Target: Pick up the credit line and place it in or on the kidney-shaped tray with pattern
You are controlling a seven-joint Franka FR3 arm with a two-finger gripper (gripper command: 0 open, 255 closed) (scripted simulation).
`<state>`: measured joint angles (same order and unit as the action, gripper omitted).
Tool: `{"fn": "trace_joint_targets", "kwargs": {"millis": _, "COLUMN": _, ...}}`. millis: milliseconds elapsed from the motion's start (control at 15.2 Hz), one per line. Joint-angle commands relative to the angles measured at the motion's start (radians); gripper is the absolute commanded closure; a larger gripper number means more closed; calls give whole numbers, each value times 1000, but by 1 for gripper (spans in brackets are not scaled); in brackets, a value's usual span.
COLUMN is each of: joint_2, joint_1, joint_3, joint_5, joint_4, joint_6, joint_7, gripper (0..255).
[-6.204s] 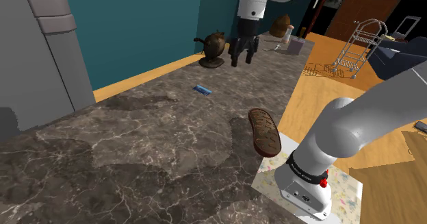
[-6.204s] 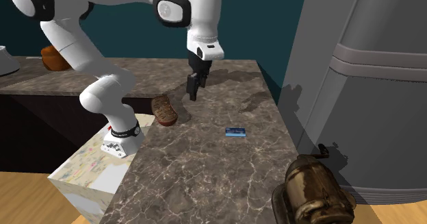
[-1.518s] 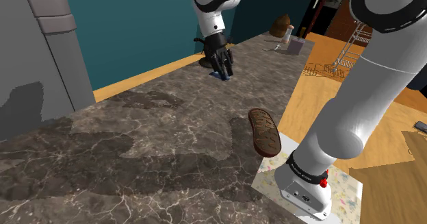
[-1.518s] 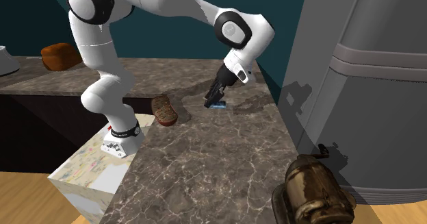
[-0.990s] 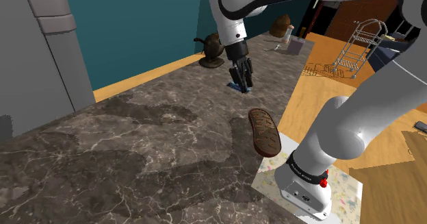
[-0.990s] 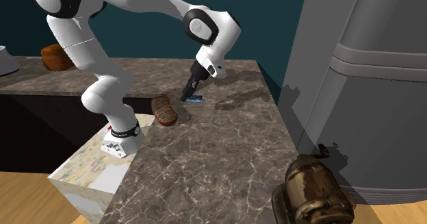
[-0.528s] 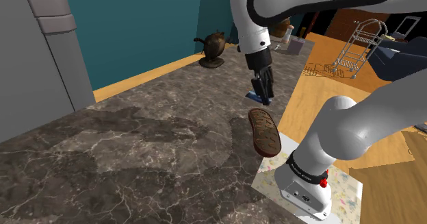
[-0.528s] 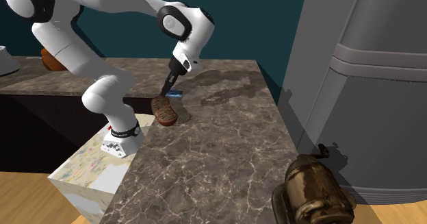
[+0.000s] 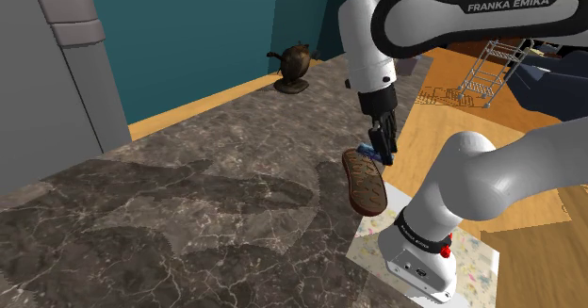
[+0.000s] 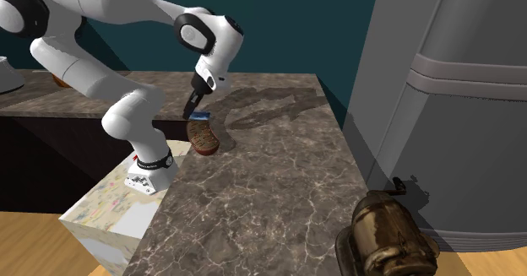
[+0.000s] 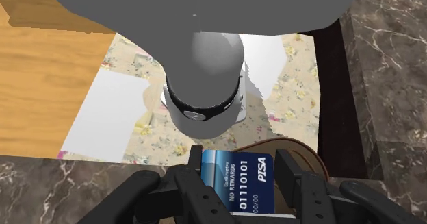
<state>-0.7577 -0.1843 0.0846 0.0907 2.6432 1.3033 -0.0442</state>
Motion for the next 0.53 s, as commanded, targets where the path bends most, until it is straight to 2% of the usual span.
{"fn": "trace_joint_targets", "kwargs": {"millis": 0, "joint_2": 3, "joint_1": -1, "joint_3": 4, "joint_5": 4, "joint_4": 25, "joint_6": 28, "joint_7": -1, "gripper": 255}}
{"fn": "trace_joint_targets", "kwargs": {"millis": 462, "joint_2": 30, "joint_1": -3, "joint_3": 11, "joint_5": 9, "joint_4": 105, "joint_6": 135, "joint_7": 3, "gripper": 255}}
